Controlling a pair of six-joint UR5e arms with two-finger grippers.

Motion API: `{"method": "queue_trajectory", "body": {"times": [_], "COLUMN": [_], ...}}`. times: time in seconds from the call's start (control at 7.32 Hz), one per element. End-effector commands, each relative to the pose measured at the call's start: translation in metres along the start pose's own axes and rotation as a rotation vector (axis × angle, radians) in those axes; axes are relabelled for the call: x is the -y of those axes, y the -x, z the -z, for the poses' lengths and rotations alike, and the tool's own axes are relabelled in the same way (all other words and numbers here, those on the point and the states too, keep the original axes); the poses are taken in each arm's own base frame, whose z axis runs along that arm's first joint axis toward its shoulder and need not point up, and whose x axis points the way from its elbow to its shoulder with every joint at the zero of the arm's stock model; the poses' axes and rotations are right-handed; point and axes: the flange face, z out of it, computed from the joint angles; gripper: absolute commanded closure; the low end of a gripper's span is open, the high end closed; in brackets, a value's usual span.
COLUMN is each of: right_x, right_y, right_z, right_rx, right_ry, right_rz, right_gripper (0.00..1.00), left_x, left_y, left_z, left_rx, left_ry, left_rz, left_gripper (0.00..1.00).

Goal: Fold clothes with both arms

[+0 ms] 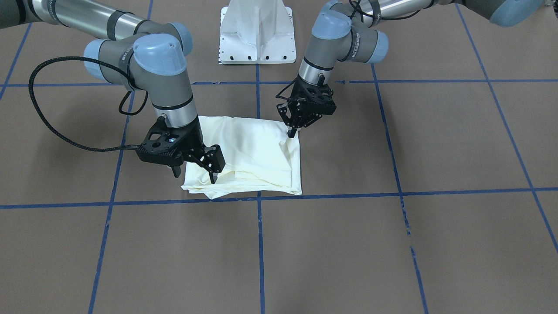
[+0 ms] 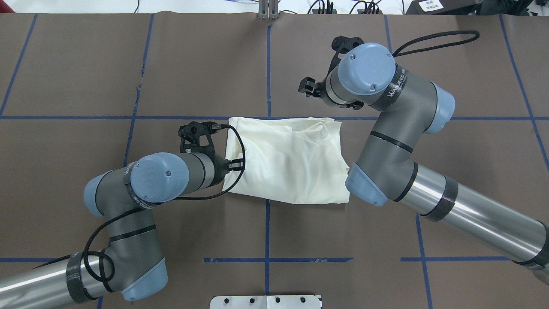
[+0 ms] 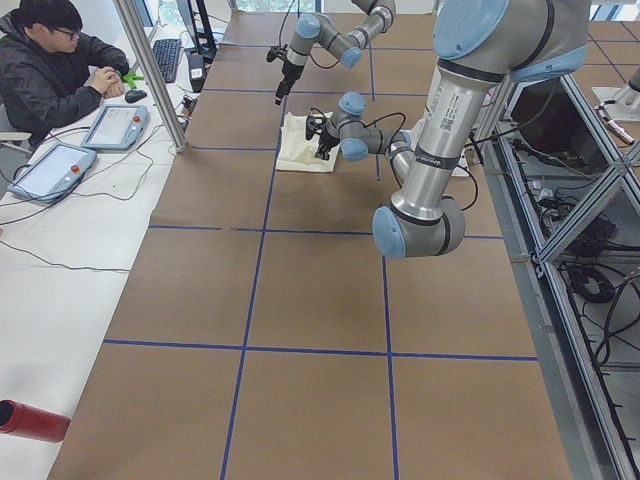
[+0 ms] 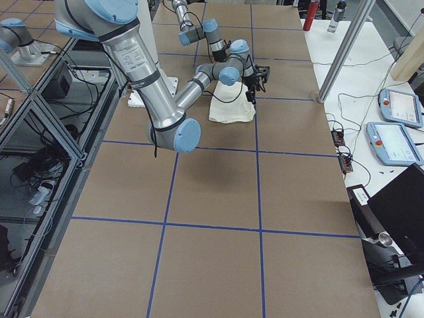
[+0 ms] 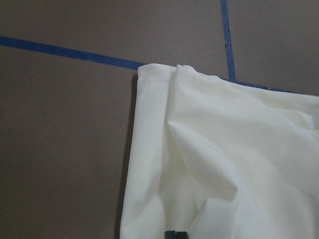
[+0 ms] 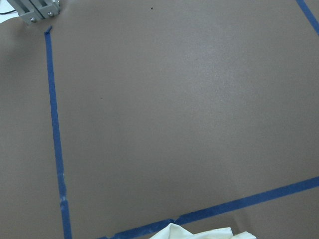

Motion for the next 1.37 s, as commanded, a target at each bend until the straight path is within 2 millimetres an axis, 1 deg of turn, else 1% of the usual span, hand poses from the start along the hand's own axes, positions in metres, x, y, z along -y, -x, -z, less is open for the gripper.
{"method": "queue_trajectory", "body": {"times": [0.0, 0.14, 0.41, 0.55, 0.82, 0.96, 1.09, 1.23], "right_x": [0.000, -0.001, -0.001, -0.001, -0.003, -0.004, -0.004, -0.005], "right_y": [0.000, 0.000, -0.001, -0.003, -0.004, -0.005, -0.006, -0.007], "right_z": [0.000, -0.001, -0.001, -0.002, -0.003, -0.002, -0.002, -0.003], "right_rx": [0.000, 0.000, -0.002, -0.003, -0.005, -0.005, -0.005, -0.006], "right_ry": [0.000, 0.001, -0.001, 0.001, 0.002, 0.002, 0.002, 0.004], "right_rz": [0.000, 0.001, 0.000, 0.000, 0.000, -0.002, -0.002, -0.002], "right_gripper": [0.00, 0.00, 0.00, 0.00, 0.00, 0.00, 0.00, 0.00], "left_x": [0.001, 0.005, 0.004, 0.002, 0.001, 0.001, 0.001, -0.007], "left_y": [-0.008, -0.018, -0.015, -0.010, -0.010, -0.012, -0.015, -0.017], "left_z": [0.009, 0.011, 0.003, -0.008, -0.009, -0.009, -0.008, -0.009], "left_rx": [-0.024, -0.032, -0.007, 0.014, 0.016, 0.011, 0.005, 0.000], "left_ry": [0.000, -0.006, -0.001, 0.002, 0.004, 0.005, 0.005, 0.015], "left_rz": [-0.007, -0.004, -0.003, -0.003, -0.004, -0.003, -0.002, -0.006], "left_gripper": [0.51, 0.45, 0.42, 0.42, 0.43, 0.46, 0.58, 0.83]}}
